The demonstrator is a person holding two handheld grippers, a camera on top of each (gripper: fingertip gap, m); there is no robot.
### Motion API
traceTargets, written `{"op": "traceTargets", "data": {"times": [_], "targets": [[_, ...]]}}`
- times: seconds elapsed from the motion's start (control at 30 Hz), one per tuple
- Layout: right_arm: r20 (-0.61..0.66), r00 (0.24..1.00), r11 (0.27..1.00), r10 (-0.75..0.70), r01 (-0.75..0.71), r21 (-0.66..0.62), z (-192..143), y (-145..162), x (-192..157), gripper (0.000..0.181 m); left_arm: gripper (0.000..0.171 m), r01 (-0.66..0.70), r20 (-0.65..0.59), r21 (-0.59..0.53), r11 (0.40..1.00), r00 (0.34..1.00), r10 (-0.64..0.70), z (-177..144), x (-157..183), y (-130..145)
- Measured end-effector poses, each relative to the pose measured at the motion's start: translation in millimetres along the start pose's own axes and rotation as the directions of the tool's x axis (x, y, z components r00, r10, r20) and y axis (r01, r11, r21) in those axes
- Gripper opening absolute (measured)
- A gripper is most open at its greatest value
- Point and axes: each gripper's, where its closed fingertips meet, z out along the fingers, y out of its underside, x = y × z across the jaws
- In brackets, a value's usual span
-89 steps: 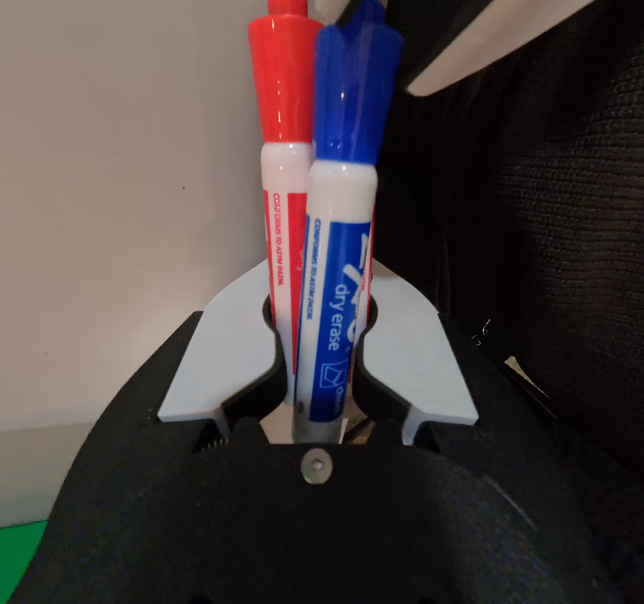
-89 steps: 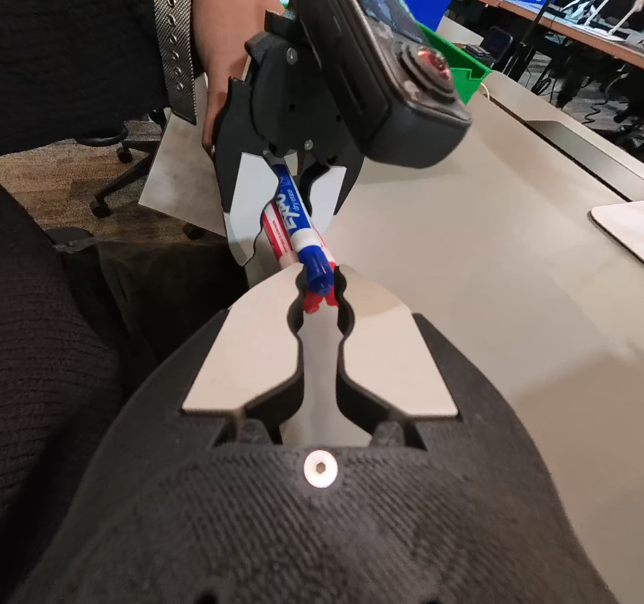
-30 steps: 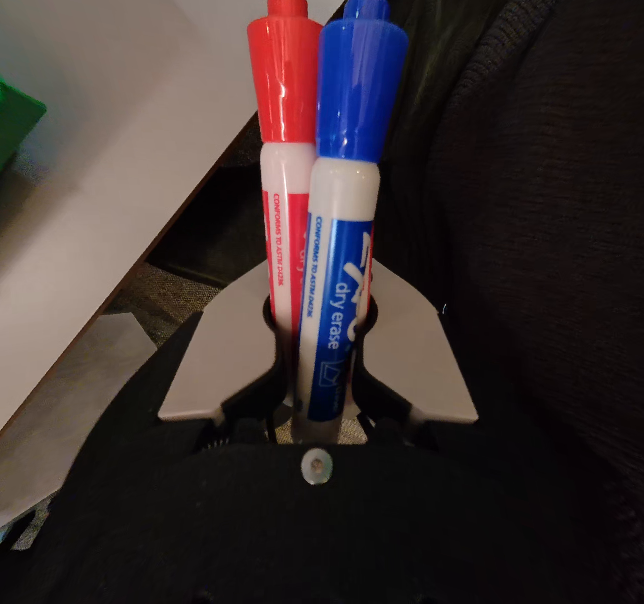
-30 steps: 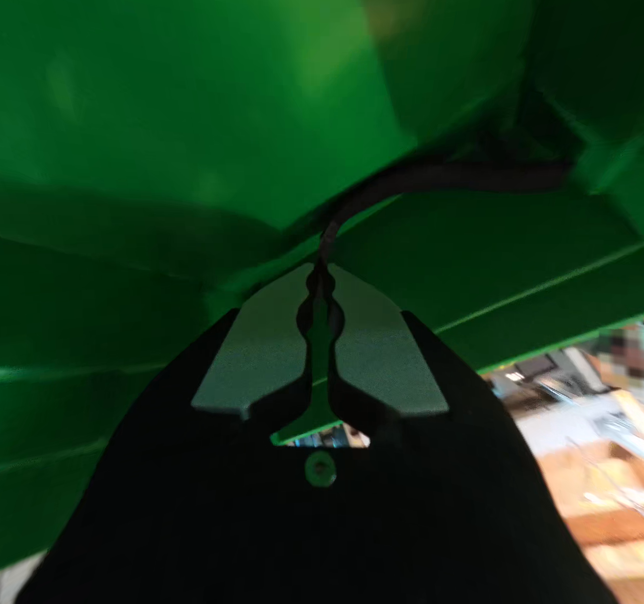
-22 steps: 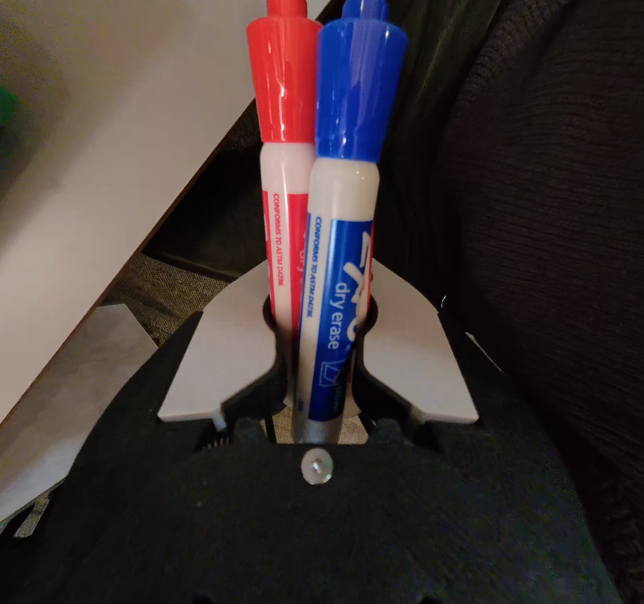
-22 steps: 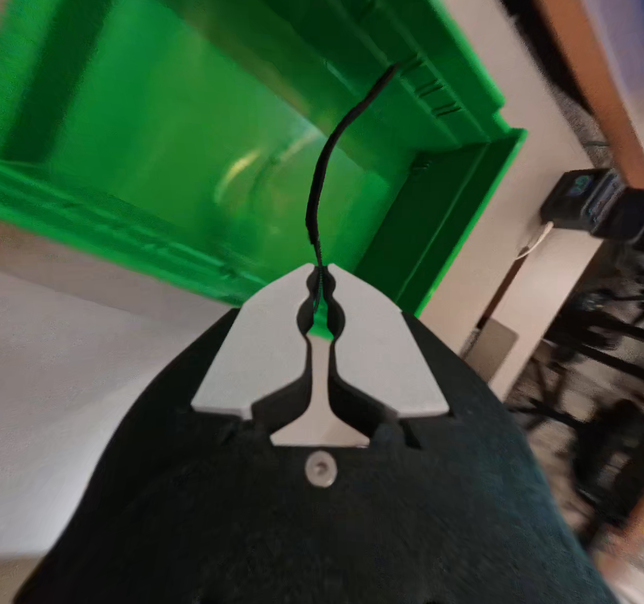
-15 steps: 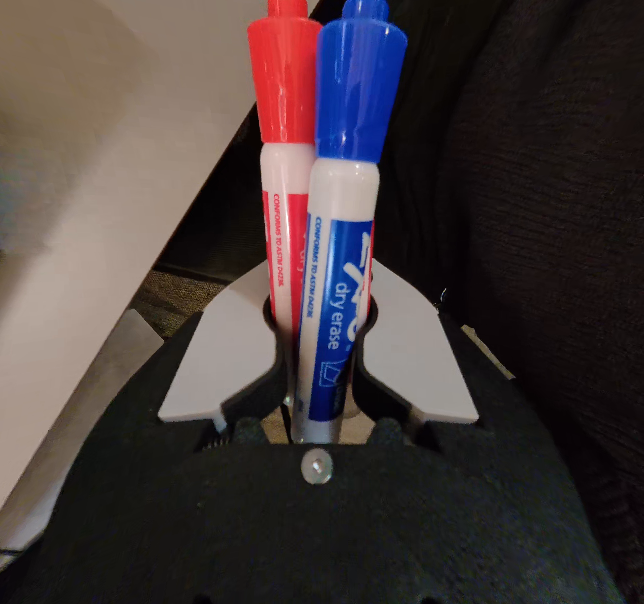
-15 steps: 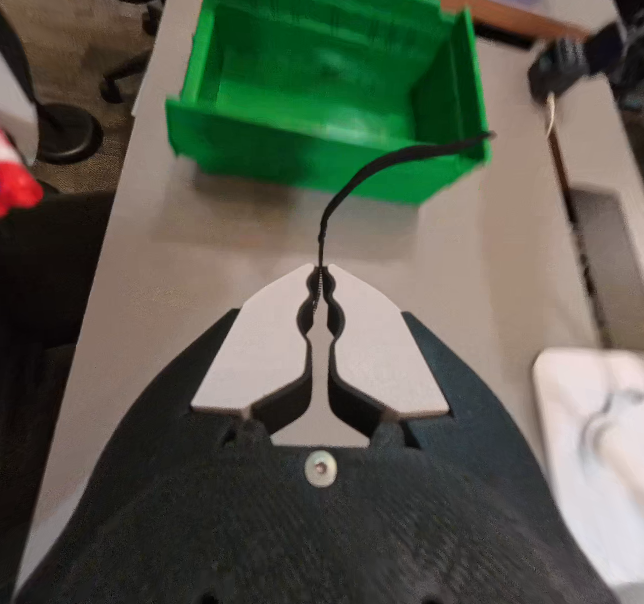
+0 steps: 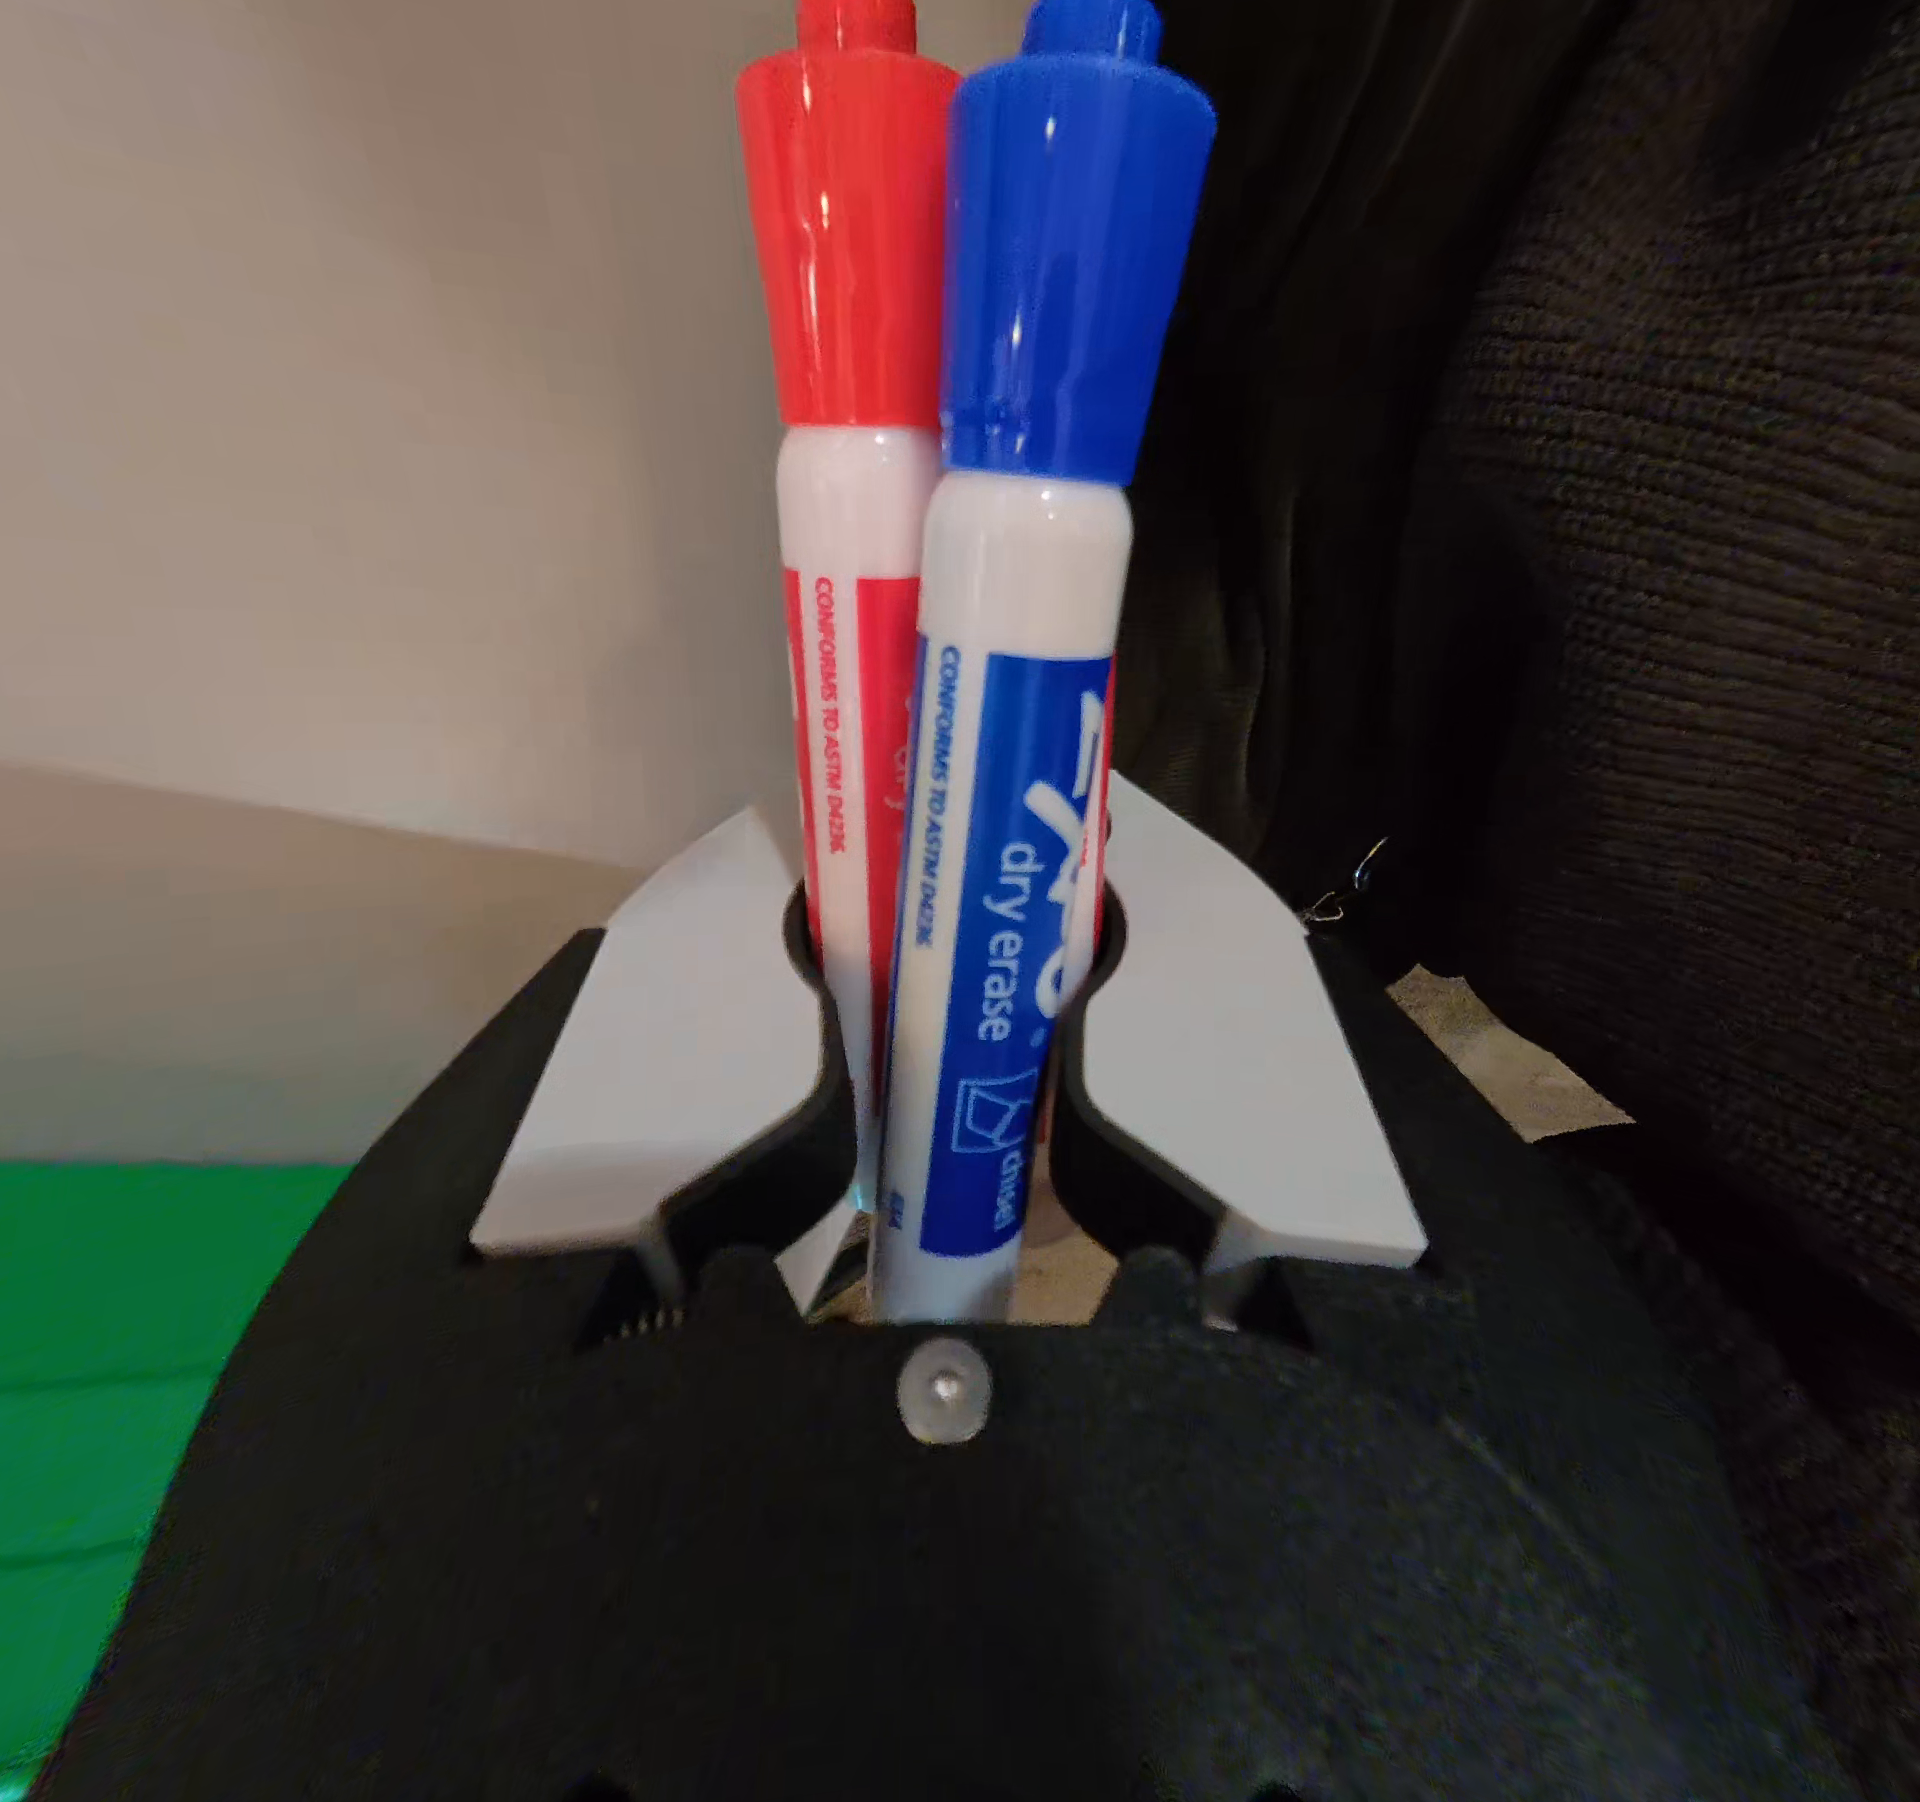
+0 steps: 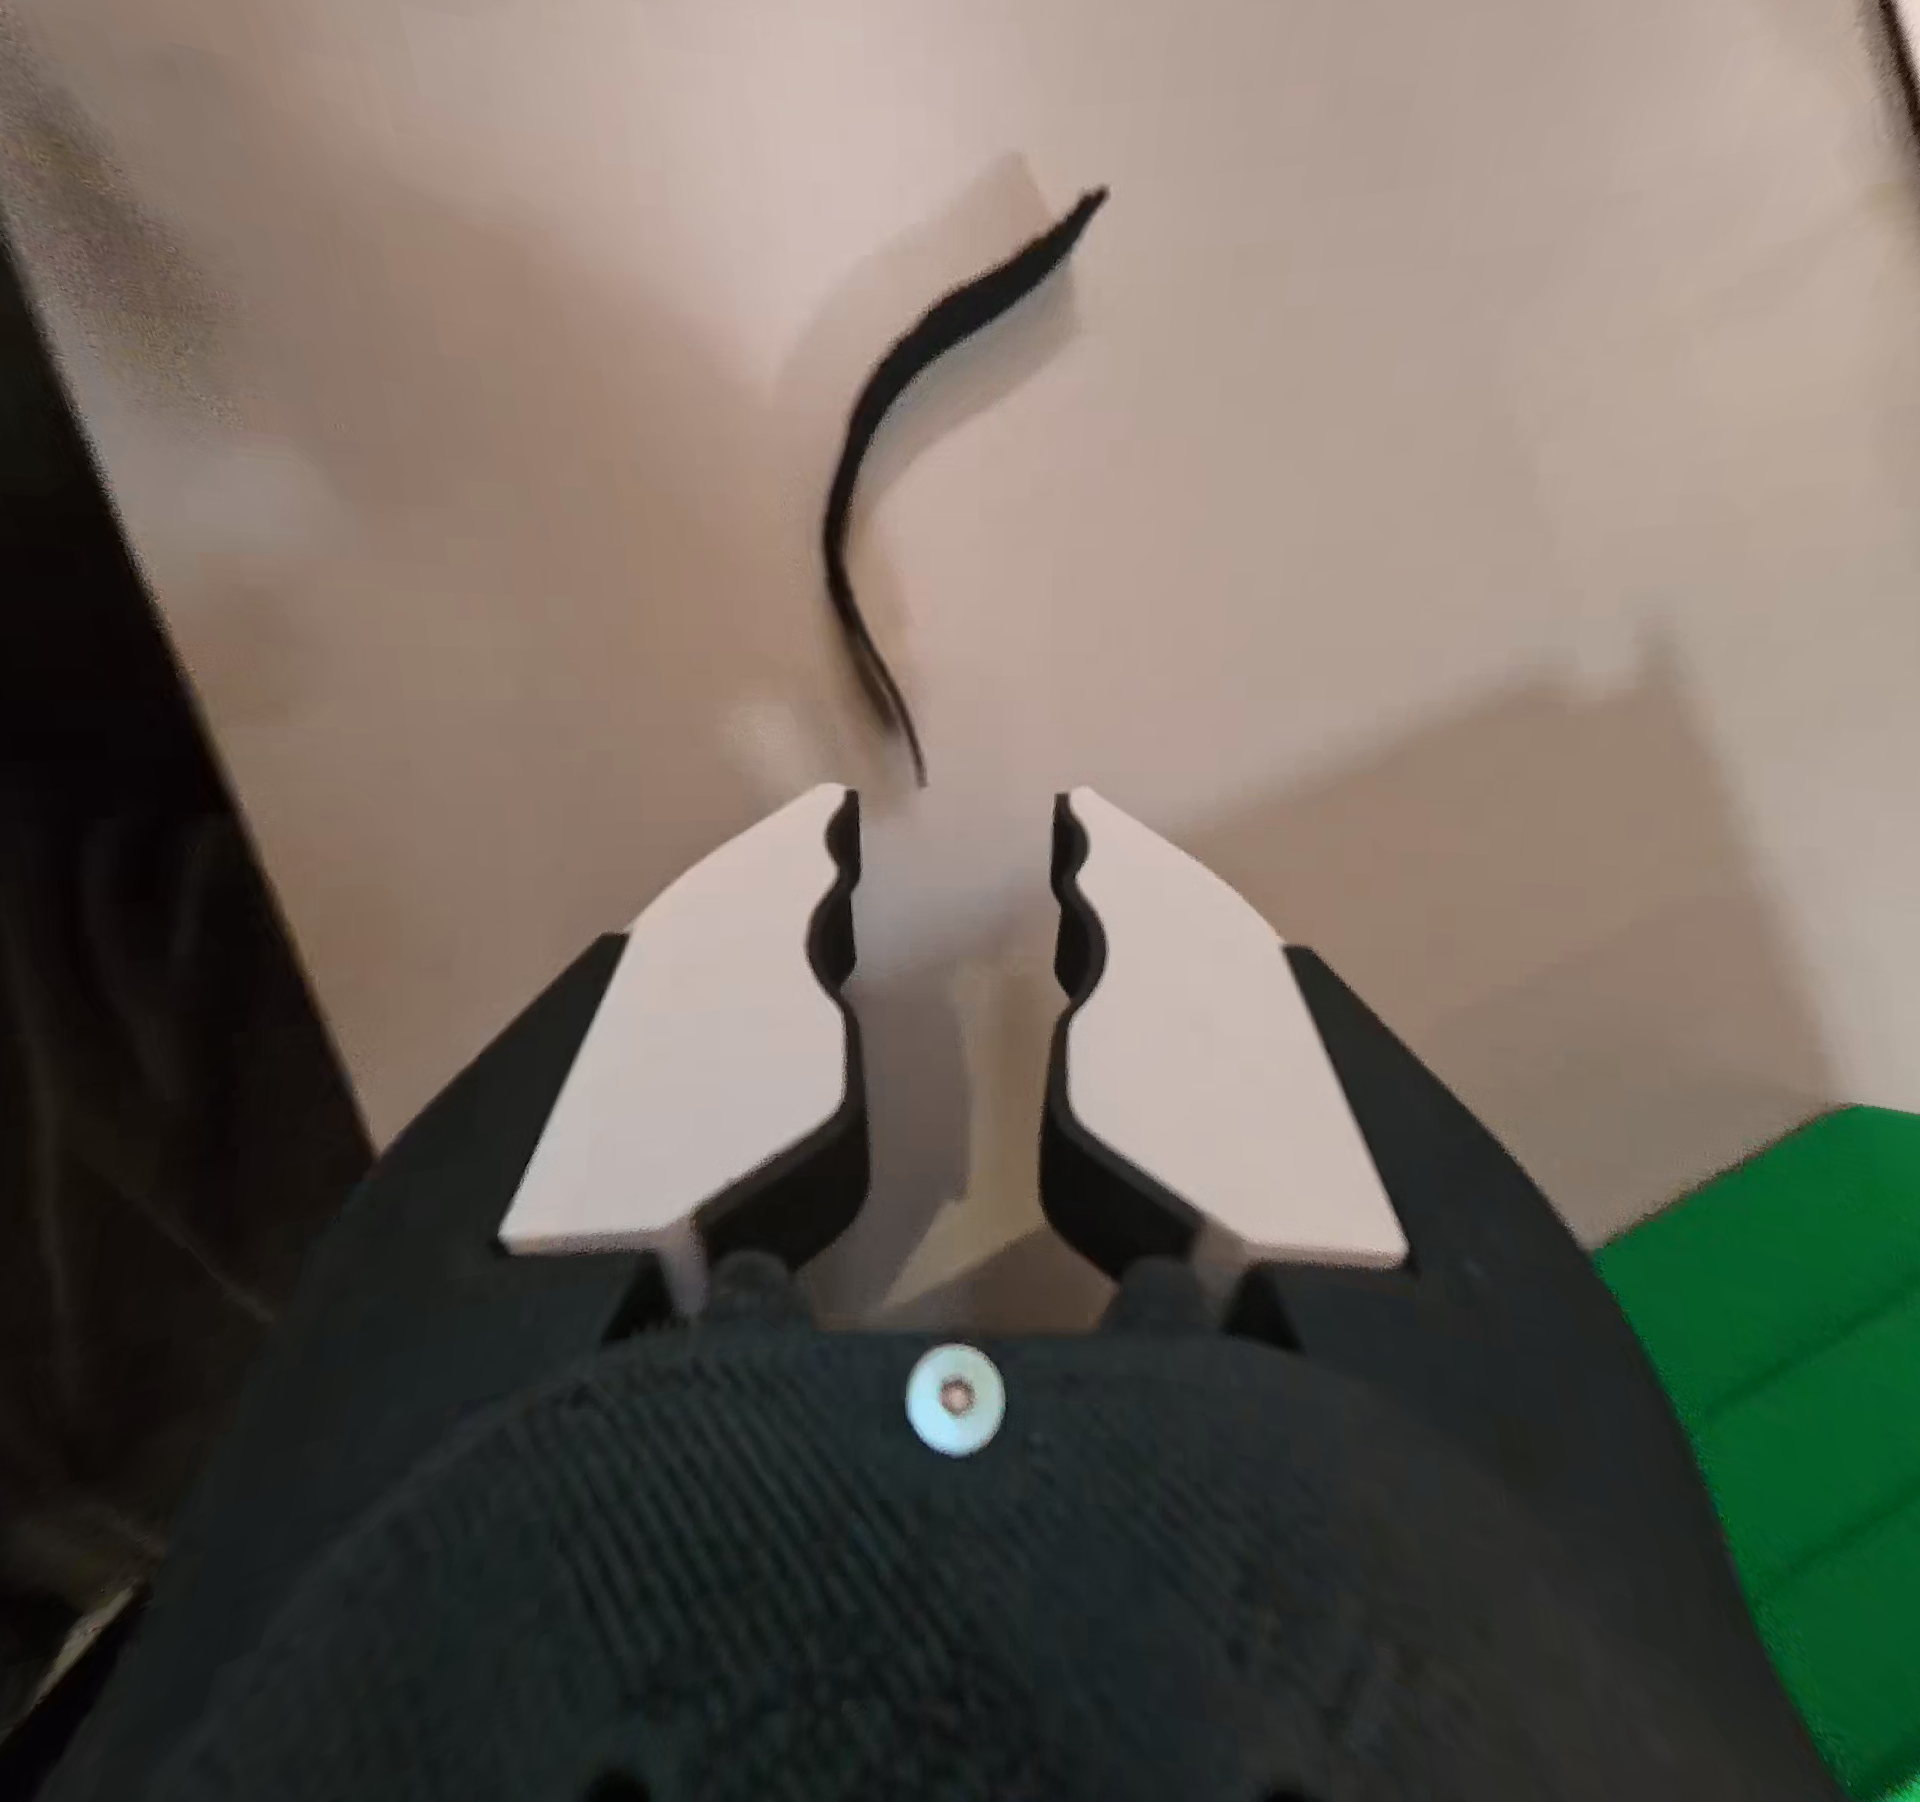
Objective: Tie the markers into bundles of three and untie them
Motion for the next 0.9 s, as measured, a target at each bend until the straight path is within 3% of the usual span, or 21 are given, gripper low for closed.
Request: {"op": "traceTargets", "data": {"times": [0.17, 0.27, 0.37, 0.5, 0.6, 0.63, 0.8, 0.9], "targets": [[0.121, 0.992, 0.968, 0.048, -0.076, 0.239, -7, -30, -46, 0.02, 0.044, -0.082, -0.025, -0.015, 0.997, 0.996, 0.082, 0, -10, -25], [0.068, 0.991, 0.964, 0.113, -0.126, 0.232, 9, -32, -48, 0.021, 0.044, -0.104, -0.04, -0.019, 0.994, 0.994, 0.103, 2, -14, -32], [0.206, 0.943, 0.934, 0.261, -0.3, 0.193, 25, -35, -63, 0.028, 0.044, -0.101, -0.041, -0.033, 0.994, 0.994, 0.099, 4, -17, -31], [0.119, 0.857, 0.849, 0.501, -0.513, 0.127, 41, -18, -29, 0.042, 0.044, -0.085, -0.033, -0.019, 0.996, 0.996, 0.085, 1, -15, -29], [-0.083, 0.825, 0.822, 0.56, -0.539, 0.185, 40, 2, 21, 0.066, 0.045, -0.071, -0.035, -0.013, 0.997, 0.997, 0.07, 1, -10, -21], [-0.106, 0.822, 0.822, 0.56, -0.533, 0.201, 39, 4, 30, 0.067, 0.044, -0.059, -0.033, -0.014, 0.998, 0.998, 0.058, 1, -10, -18], [0.044, 0.803, 0.779, 0.594, -0.588, 0.217, 49, -16, 27, 0.085, 0.044, 0.004, -0.031, 0.001, 1.0, 1.0, -0.004, 2, -5, -1], [-0.029, 0.826, 0.808, 0.562, -0.542, 0.232, 53, -28, 35, 0.084, 0.044, 0.04, -0.022, 0.015, 0.999, 0.999, -0.039, 0, -1, 9]]}}
